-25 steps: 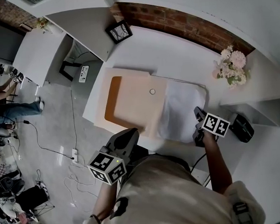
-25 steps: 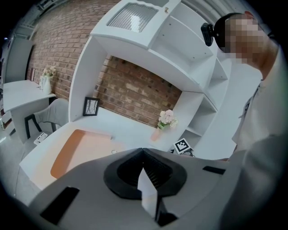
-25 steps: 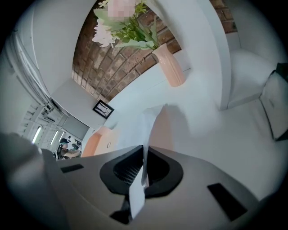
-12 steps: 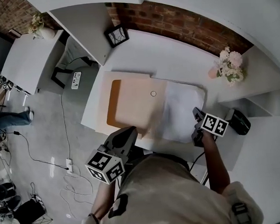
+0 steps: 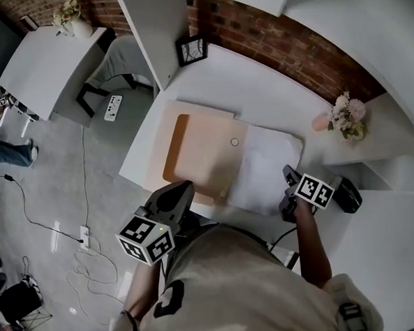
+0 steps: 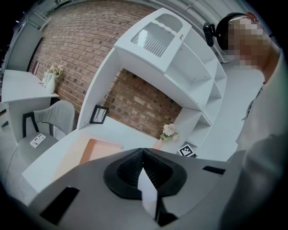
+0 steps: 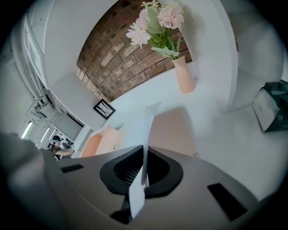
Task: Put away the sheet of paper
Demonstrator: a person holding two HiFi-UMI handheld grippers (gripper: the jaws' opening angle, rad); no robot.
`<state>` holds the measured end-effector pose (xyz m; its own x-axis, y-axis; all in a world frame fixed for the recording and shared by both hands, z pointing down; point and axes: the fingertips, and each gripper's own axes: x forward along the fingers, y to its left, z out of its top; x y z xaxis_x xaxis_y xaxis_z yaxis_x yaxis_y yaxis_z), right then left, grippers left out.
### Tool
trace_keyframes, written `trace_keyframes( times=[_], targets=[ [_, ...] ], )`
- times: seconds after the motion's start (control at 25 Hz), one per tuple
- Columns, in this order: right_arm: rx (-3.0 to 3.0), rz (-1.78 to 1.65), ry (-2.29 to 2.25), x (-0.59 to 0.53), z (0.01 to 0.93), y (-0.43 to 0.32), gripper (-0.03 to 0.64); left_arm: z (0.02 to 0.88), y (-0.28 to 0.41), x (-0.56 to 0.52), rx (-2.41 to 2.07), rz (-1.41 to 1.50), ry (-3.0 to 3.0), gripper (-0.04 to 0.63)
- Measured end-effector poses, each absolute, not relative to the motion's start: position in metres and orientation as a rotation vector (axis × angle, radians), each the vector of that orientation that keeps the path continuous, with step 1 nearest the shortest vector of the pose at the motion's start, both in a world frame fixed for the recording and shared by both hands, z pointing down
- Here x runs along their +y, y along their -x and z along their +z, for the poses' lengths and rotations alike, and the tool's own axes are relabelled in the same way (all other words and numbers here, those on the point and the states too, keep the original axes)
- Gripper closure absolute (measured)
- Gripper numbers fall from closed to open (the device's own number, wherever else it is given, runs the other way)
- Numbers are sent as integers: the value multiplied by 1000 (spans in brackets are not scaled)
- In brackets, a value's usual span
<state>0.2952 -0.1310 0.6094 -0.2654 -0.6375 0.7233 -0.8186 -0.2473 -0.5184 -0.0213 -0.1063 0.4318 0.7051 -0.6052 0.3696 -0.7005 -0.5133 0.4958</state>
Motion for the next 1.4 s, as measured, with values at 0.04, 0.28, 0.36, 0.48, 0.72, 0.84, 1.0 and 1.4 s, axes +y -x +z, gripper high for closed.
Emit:
trace_keyframes(
  times=[0.04, 0.28, 0.36, 0.48, 0.72, 0.84, 1.0, 1.4],
  targets=[
    [-1809, 1530, -1784, -133, 609, -293, 589, 431, 24, -108, -998, 196, -2279, 580],
    [-1822, 1544, -1771, -136, 610, -285, 589, 426, 34, -116, -1031, 193, -2285, 580],
    [-1832, 1556, -1771, -138, 610, -282, 589, 425, 34, -117, -1034, 201, -2291, 580],
    [-1842, 1559, -1762, -139, 612, -278, 589, 424, 33, -117, -1034, 217, -2296, 580],
    [-1854, 1560, -1740, -139, 615, -271, 589, 423, 31, -116, -1029, 234, -2304, 580],
    [-1863, 1550, -1725, -140, 615, -268, 589, 422, 30, -115, -1027, 236, -2309, 580],
    [-1870, 1543, -1715, -143, 614, -266, 589, 422, 31, -114, -1033, 234, -2306, 580],
    [-1876, 1535, -1716, -145, 611, -266, 589, 420, 34, -113, -1043, 224, -2304, 580]
  ],
)
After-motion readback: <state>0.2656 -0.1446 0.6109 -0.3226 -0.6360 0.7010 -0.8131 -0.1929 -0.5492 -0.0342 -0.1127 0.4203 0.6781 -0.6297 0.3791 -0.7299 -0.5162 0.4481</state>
